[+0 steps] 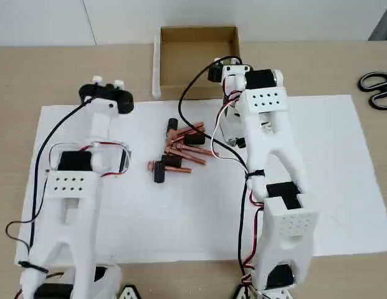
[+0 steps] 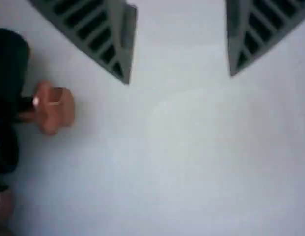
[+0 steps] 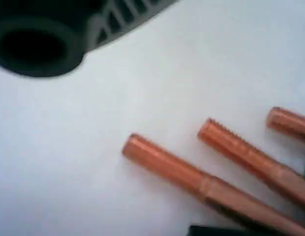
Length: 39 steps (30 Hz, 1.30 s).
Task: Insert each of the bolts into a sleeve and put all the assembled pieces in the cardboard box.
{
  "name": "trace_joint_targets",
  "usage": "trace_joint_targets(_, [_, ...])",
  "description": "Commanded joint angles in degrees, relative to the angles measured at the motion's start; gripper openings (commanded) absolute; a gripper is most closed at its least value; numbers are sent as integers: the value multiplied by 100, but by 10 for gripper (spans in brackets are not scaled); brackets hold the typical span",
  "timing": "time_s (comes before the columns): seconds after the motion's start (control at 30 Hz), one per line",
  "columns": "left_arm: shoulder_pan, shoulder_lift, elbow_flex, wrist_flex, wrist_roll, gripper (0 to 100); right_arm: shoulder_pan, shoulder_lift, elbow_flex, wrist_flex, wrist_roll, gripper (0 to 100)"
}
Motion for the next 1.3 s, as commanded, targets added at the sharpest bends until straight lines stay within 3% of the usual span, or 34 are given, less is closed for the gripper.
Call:
trace_joint_targets(0.0, [158, 79, -347, -237, 158, 126, 13, -409, -273, 110, 18, 99])
trace_joint_targets(0.13, [193, 105, -251, -747, 440, 126, 31, -409, -273, 119, 167, 99])
trace_joint_targets(0.53, [1503, 1301, -207, -1565, 2963, 126, 242, -418, -273, 119, 202, 99])
trace_joint_targets(0.77, [1837, 1873, -233, -1890, 3059, 127, 708, -444, -273, 127, 202, 99])
trace_joint_targets(0.9, [2004, 1978, -189, -1688, 3174, 127, 708, -444, -273, 127, 202, 99])
trace_joint_targets(1.03, [1846, 1969, -400, -993, 3798, 127, 699, -444, -273, 127, 202, 99])
trace_joint_targets(1.27, [1574, 1978, -699, 18, 3851, 127, 681, -453, -273, 127, 193, 99])
